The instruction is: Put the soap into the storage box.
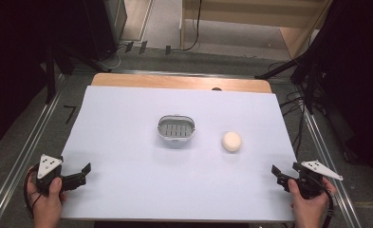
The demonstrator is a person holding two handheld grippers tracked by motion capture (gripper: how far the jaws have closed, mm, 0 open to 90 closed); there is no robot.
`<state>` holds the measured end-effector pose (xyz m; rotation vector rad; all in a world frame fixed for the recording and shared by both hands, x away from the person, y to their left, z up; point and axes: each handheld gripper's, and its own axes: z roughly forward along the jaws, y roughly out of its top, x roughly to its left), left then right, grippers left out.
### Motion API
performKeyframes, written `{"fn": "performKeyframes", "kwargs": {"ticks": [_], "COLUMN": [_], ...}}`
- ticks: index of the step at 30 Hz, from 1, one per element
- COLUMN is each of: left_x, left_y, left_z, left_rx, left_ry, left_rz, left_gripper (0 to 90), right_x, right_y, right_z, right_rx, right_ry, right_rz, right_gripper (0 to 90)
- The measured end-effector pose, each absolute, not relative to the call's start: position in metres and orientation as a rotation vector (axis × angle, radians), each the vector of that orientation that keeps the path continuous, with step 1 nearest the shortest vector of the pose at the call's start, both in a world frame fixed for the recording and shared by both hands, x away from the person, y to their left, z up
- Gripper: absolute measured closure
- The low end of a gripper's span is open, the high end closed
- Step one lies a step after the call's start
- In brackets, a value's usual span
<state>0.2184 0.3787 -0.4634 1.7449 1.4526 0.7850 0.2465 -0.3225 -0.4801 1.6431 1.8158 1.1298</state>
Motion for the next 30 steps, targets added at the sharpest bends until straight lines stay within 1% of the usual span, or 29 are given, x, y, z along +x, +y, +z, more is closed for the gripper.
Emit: {"fn": "performKeyframes", "kwargs": {"ticks": [7, 13, 15, 19, 30], "left_x": [0.218, 0.218, 0.218, 0.218, 0.218], "left_y": [0.378, 0.378, 0.378, 0.378, 0.377], "left_z": [-0.464, -0.464, -0.464, -0.464, -0.464], "left_rx": [1.747, 1.748, 1.751, 1.748, 1.753], "left_ry": [1.452, 1.451, 1.452, 1.449, 1.452], "left_rz": [0.791, 0.794, 0.793, 0.794, 0.794], "left_gripper": [0.4, 0.4, 0.4, 0.4, 0.4], "right_x": [0.255, 0.265, 0.268, 0.274, 0.294], "right_y": [-0.302, -0.278, -0.272, -0.265, -0.246], "right_z": [-0.470, -0.466, -0.464, -0.462, -0.465], "right_rx": [1.619, 1.583, 1.578, 1.572, 1.575], "right_ry": [1.880, 1.940, 1.940, 1.959, 2.001], "right_rz": [1.174, 1.119, 1.099, 1.089, 1.072], "right_gripper": [13.5, 12.5, 8.7, 3.8, 2.2]}}
